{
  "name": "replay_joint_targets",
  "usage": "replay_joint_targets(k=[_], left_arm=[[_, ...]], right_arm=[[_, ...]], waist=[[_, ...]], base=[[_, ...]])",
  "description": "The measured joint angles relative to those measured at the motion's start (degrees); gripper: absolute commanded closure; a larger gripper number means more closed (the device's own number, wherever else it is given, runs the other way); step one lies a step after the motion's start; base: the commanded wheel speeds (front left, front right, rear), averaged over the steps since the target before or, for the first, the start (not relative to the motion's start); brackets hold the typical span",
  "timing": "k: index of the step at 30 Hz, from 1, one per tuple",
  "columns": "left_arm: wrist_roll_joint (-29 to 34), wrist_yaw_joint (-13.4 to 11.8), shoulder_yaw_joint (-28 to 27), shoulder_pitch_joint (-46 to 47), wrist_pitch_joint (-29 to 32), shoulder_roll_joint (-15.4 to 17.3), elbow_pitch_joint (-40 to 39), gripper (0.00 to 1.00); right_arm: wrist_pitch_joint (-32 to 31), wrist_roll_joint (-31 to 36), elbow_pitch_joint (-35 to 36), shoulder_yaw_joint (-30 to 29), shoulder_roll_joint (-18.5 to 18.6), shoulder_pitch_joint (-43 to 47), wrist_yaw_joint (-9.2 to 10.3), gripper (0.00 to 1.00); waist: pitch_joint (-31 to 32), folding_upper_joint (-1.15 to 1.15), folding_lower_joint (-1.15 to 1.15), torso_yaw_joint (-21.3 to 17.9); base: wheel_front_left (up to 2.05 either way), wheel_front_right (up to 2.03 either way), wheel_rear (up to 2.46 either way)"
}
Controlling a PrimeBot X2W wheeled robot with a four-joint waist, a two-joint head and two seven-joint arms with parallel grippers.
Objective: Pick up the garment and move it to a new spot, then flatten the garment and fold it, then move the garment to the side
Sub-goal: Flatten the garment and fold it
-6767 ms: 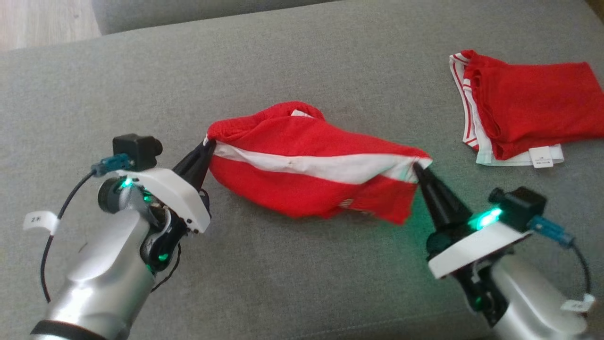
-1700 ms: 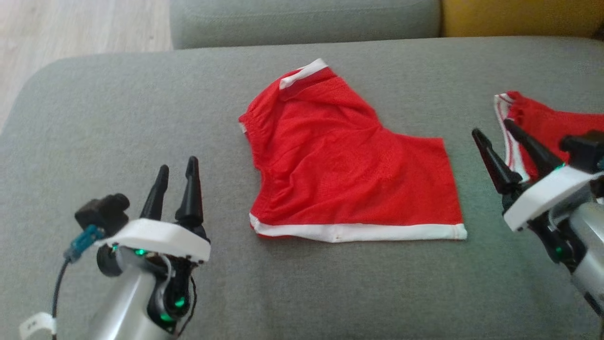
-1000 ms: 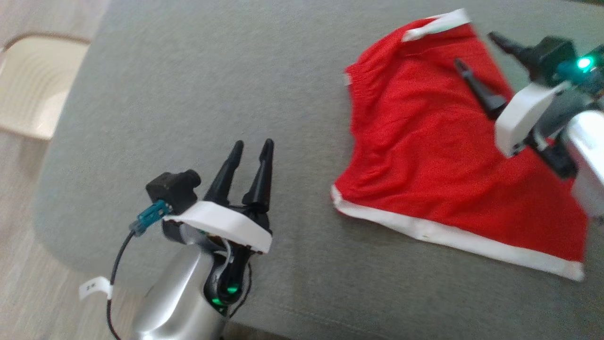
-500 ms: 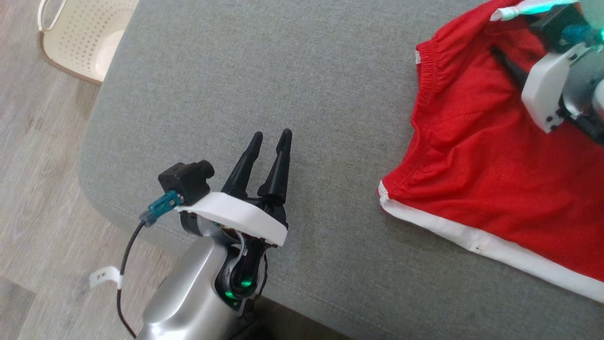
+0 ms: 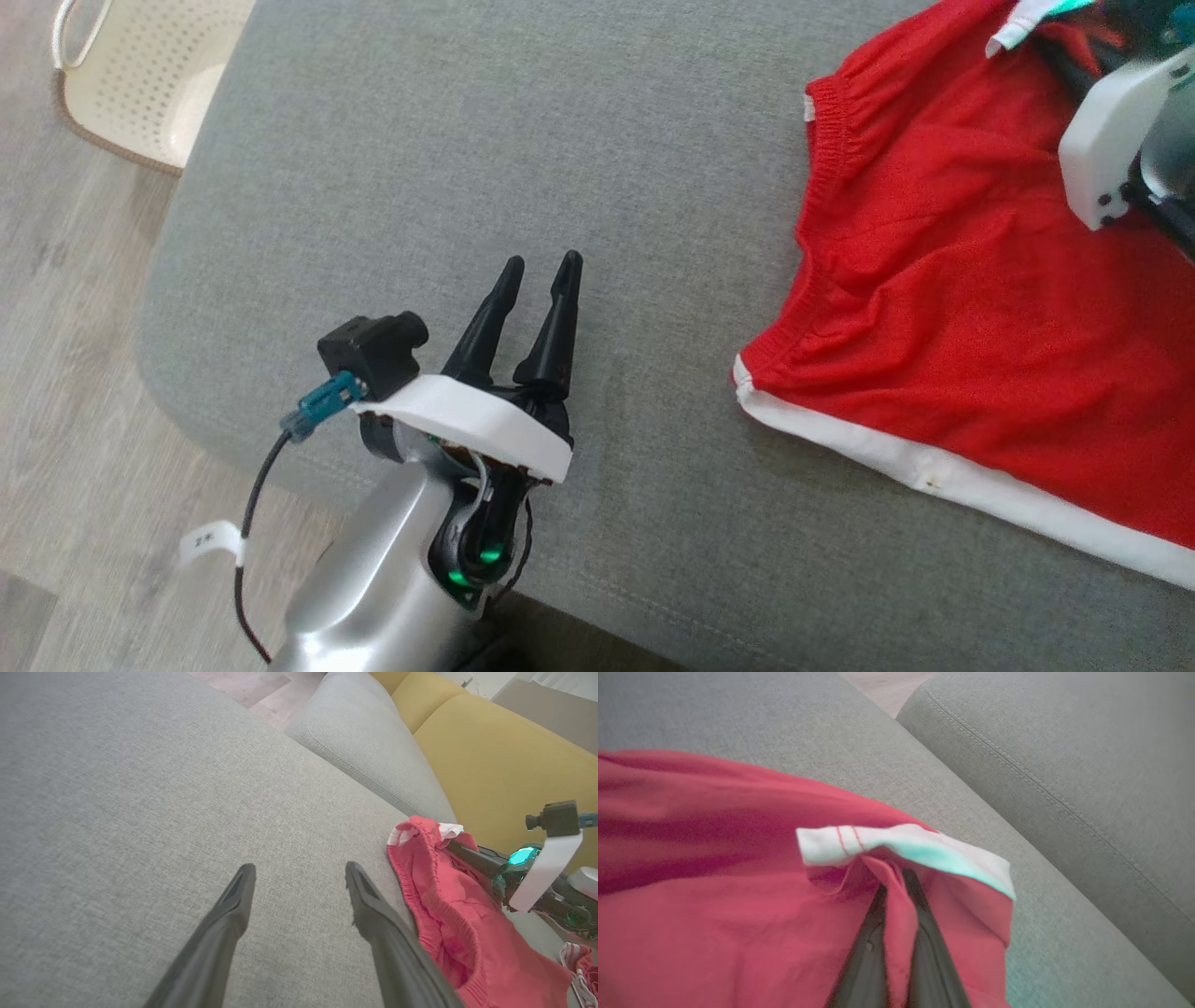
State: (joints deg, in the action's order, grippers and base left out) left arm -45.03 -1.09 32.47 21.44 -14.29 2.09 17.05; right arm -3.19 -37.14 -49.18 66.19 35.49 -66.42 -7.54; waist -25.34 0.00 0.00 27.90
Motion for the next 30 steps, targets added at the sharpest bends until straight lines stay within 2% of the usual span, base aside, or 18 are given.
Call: replay_joint_targets(k=[6,11,12,13,15,22,25,30], left_arm=[[0.1,0.0,0.0,0.1,0.0,0.0,0.4,0.0],[0.1,0.1,0.1,0.1,0.0,0.0,0.7,0.0],[0.1,0.1,0.2,0.3,0.0,0.0,0.8,0.0],[0.2,0.1,0.2,0.4,0.0,0.0,0.8,0.0],[0.2,0.1,0.2,0.5,0.0,0.0,1.0,0.0],[0.8,0.1,0.1,1.1,0.0,-0.1,1.8,0.0],[1.8,0.1,-0.2,1.1,0.0,-0.1,2.2,0.0],[2.5,0.3,-1.9,1.0,0.0,-0.1,3.3,0.0]], right_arm=[[1.2,-7.0,-4.1,-5.5,-1.0,0.0,0.0,1.0],[1.2,-11.6,-12.2,-12.1,-2.2,-0.3,0.0,1.0],[2.3,-12.8,-18.2,-15.4,-3.5,-1.5,0.0,0.44],[3.4,-12.8,-22.0,-17.1,-4.1,-2.5,0.0,0.0],[5.9,-12.1,-25.6,-19.6,-3.8,-4.8,0.0,0.0],[7.2,-3.4,-25.9,-29.6,0.7,-5.8,0.0,0.0],[8.6,0.8,-26.0,-33.4,-1.4,-5.4,0.0,0.0],[13.7,5.6,-25.9,-37.6,-8.7,-3.9,0.0,0.0]], waist=[[0.4,0.0,0.0,-1.4],[0.2,0.0,0.0,-2.1],[0.0,0.0,0.0,-2.2],[-0.1,0.0,0.0,-2.2],[-0.2,0.0,0.01,-2.3],[0.5,0.0,0.01,-3.4],[1.6,0.0,0.0,-4.5],[4.8,0.0,0.0,-7.2]], base=[[0.0,0.0,0.0],[0.0,0.0,0.0],[0.0,0.0,0.0],[0.0,0.0,0.0],[0.0,0.0,0.0],[0.0,0.0,0.0],[0.0,0.0,0.0],[0.0,0.0,0.0]])
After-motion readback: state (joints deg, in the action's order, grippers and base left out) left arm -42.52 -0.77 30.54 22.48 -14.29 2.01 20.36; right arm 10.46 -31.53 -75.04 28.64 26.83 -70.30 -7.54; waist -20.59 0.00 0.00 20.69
